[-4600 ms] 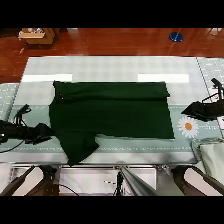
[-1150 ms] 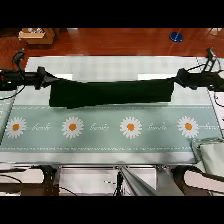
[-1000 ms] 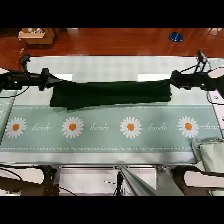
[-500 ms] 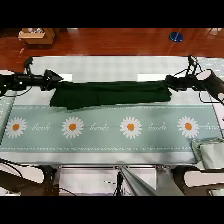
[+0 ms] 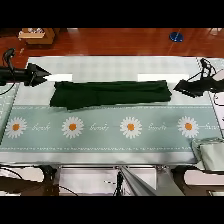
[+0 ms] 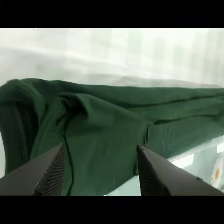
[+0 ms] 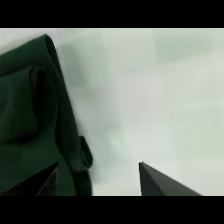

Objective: Fold the shirts.

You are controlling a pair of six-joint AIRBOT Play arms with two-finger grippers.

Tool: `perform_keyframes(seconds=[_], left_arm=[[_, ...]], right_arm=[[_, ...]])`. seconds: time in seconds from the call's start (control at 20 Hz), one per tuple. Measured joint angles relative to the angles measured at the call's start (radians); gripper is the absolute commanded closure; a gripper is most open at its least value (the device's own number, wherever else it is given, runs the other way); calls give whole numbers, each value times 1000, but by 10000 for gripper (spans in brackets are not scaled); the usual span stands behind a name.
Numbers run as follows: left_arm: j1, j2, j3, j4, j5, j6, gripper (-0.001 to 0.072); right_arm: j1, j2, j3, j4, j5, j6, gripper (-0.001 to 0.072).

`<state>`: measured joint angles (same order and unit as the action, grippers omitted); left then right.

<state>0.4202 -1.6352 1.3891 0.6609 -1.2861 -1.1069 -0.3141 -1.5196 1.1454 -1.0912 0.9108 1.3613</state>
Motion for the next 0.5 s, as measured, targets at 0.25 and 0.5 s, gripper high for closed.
perform_keyframes(seconds=[0.25,0.5], left_arm=[[-21,21,3,19,-23,-5,190],[-44,25,3,27,-29,-6,191]], right_arm=[[-25,-84,0,187,34,-57,132],[50,-168,1,305,17,-95,682]])
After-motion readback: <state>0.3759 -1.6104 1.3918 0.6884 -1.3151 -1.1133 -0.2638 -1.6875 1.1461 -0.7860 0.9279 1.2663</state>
